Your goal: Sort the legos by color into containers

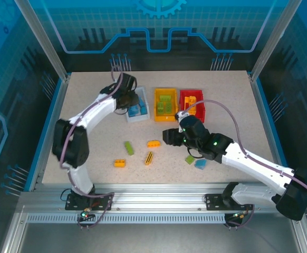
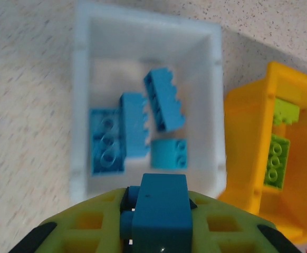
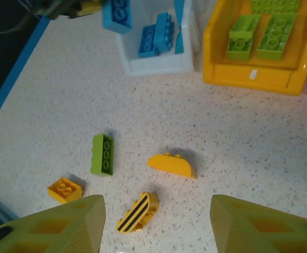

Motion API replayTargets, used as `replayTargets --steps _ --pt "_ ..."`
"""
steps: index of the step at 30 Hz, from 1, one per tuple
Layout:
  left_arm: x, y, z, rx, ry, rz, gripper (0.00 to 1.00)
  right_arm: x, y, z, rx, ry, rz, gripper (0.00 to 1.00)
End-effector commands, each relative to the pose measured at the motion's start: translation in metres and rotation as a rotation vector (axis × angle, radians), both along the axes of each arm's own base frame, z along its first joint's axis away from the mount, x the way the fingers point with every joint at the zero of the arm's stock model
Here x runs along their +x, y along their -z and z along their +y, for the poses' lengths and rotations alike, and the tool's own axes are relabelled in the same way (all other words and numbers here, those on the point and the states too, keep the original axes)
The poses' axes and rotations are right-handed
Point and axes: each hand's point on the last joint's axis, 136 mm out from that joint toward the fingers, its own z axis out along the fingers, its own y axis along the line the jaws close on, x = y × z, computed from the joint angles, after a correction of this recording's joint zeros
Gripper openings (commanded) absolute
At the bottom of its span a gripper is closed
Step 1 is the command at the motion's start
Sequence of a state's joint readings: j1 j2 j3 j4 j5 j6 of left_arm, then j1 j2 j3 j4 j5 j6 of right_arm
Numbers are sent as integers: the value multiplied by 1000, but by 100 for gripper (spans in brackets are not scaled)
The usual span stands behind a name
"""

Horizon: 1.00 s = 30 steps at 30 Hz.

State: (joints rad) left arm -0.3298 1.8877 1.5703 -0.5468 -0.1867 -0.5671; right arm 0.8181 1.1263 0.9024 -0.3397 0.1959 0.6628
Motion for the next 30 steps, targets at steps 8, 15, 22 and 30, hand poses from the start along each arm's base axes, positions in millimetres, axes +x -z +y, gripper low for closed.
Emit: replayTargets --steps 8,15,22,30 --pt "51 37 9 104 56 98 31 6 15 -9 9 9 68 58" --pt "43 23 7 84 70 89 47 6 64 5 -221 -167 171 66" --pt "8 -49 1 -6 72 -38 52 9 117 15 -620 -367 203 75" --pt "-102 -90 -16 -225 124 -107 60 24 158 36 -791 -522 237 78"
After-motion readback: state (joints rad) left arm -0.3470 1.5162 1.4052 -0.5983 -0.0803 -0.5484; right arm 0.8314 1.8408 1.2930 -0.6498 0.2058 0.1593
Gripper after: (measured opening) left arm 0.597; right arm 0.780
